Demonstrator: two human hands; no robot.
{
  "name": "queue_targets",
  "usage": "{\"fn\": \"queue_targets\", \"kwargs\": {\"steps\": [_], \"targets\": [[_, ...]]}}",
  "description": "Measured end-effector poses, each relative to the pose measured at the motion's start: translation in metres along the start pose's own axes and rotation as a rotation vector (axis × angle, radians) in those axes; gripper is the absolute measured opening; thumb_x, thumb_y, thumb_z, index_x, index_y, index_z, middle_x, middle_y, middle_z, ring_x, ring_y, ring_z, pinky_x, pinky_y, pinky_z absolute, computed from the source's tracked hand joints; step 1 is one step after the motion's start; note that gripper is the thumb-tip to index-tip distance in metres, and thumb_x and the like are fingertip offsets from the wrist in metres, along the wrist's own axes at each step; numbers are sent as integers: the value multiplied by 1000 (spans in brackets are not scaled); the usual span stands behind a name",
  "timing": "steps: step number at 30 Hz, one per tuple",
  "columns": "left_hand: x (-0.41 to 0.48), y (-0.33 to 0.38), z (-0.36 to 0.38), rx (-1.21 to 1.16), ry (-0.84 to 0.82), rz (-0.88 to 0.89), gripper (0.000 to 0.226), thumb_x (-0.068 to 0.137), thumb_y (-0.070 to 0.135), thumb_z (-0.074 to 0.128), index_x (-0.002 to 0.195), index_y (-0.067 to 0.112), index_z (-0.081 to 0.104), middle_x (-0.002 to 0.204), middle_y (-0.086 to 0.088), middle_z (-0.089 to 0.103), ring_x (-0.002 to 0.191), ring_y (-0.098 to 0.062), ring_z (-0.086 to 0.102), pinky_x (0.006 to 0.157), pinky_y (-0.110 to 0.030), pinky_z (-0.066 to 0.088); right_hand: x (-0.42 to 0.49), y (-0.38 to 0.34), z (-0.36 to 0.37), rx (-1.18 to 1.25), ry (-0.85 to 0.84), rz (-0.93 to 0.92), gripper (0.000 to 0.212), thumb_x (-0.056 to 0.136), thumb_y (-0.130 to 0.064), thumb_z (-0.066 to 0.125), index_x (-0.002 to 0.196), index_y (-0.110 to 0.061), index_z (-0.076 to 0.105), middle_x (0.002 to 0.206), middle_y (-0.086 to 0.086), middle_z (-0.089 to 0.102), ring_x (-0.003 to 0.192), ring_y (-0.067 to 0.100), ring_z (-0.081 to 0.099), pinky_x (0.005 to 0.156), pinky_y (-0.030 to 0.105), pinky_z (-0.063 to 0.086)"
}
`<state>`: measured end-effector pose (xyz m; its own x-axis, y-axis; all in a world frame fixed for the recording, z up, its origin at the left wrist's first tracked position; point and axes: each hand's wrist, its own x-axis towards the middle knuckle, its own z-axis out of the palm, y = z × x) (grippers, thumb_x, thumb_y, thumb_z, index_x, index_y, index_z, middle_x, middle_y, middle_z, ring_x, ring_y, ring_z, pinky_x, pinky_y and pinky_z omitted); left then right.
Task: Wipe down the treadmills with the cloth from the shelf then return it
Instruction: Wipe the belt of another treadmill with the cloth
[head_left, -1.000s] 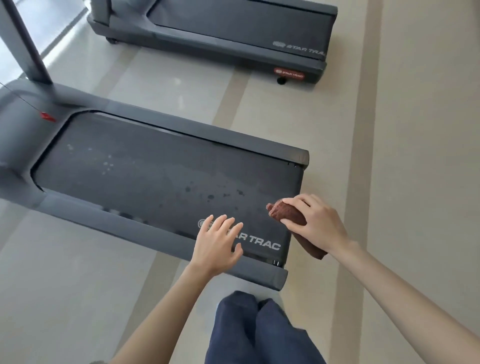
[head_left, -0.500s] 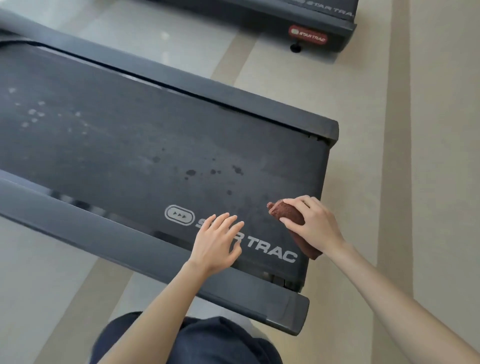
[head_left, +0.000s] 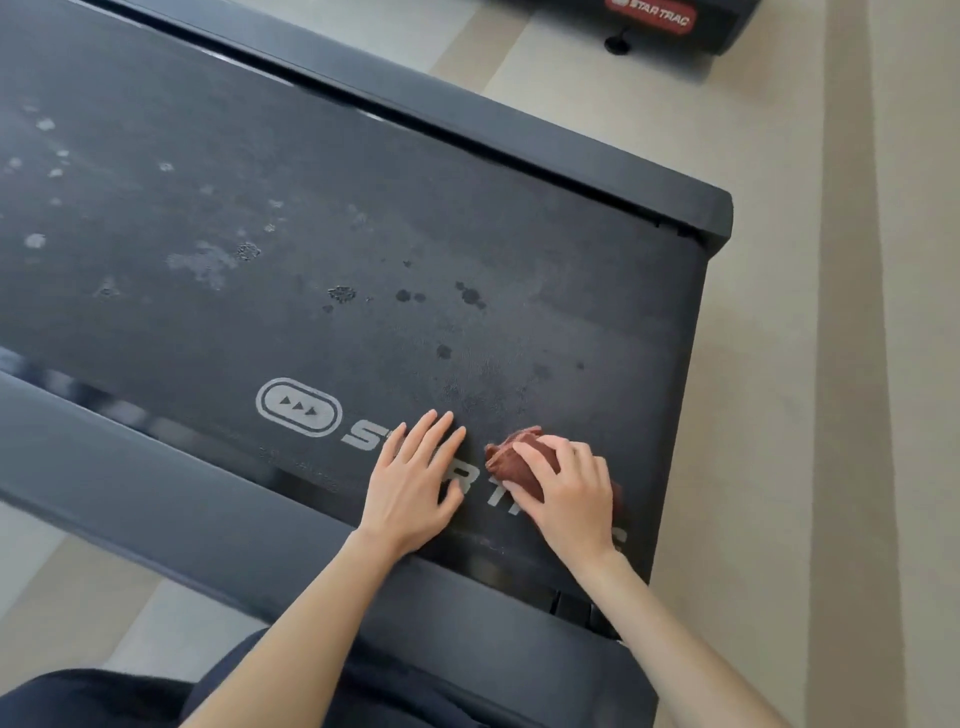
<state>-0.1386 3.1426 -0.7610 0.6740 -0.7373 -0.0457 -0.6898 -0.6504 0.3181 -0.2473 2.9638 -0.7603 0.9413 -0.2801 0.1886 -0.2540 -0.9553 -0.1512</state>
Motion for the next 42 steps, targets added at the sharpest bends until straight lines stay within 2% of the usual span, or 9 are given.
{"fn": "queue_targets", "kwargs": {"steps": [5, 16, 22, 25, 28, 32, 37, 40, 42], "targets": [[10, 16, 11, -58, 12, -113, 54, 86, 36, 40, 137, 21, 49, 146, -3, 41, 138, -21, 31, 115, -42, 16, 23, 36, 7, -11, 49, -158, 38, 70, -40, 79, 102, -21, 70, 102, 7, 66, 91, 27, 61, 74, 36, 51], [15, 11, 30, 8, 135, -122, 52, 82, 34, 45, 132, 22, 52, 140, -3, 45, 133, -23, 36, 114, -43, 20, 201, 106, 31, -62, 20, 107, 37, 89, -45, 56, 115, -20, 62, 113, 9, 55, 104, 28, 50, 83, 39, 42], [16, 14, 25, 27, 136, -136, 51, 81, 34, 46, 129, 22, 55, 139, -4, 48, 132, -24, 38, 114, -43, 21, 66, 70, 7, 106, 77, 85, 30, 80, -40, 64, 104, -22, 66, 104, 4, 60, 94, 23, 53, 76, 30, 39], [15, 15, 24, 34, 124, -142, 51, 81, 34, 46, 129, 21, 55, 138, -4, 48, 131, -24, 39, 114, -43, 22, -20, 69, -2, 105, 34, -120, 34, 76, -43, 65, 104, -24, 65, 104, 3, 61, 94, 22, 53, 76, 33, 41], [16, 15, 25, 40, 120, -142, 50, 82, 34, 45, 129, 22, 55, 138, -3, 48, 132, -24, 39, 114, -42, 21, -1, 95, -1, 81, 6, -251, 32, 75, -44, 65, 101, -24, 68, 98, 3, 63, 89, 23, 55, 73, 33, 41], [15, 14, 25, 36, 117, -144, 50, 82, 36, 45, 129, 23, 55, 138, -2, 48, 132, -23, 38, 114, -42, 21, 70, 122, 4, 33, 83, -87, 31, 76, -44, 65, 100, -25, 69, 94, 3, 60, 85, 26, 54, 72, 34, 39], [16, 13, 27, 38, 141, -139, 50, 81, 38, 45, 129, 24, 54, 138, -1, 47, 133, -21, 37, 114, -40, 19, 167, 159, 14, -63, 48, 203, 38, 84, -47, 57, 114, -24, 62, 107, 9, 56, 101, 31, 50, 81, 39, 39], [15, 13, 28, 42, 135, -143, 51, 81, 39, 45, 129, 26, 53, 139, 0, 46, 133, -21, 36, 113, -39, 19, 177, 148, 21, -112, 54, 377, 42, 87, -46, 55, 120, -22, 58, 115, 11, 54, 105, 33, 48, 83, 42, 39], [15, 12, 27, 48, 127, -147, 51, 81, 39, 45, 129, 27, 53, 139, 1, 45, 133, -20, 35, 113, -38, 18, 163, 132, 19, -109, 52, 369, 41, 87, -45, 56, 120, -20, 58, 115, 13, 54, 103, 34, 49, 82, 41, 39]]}}
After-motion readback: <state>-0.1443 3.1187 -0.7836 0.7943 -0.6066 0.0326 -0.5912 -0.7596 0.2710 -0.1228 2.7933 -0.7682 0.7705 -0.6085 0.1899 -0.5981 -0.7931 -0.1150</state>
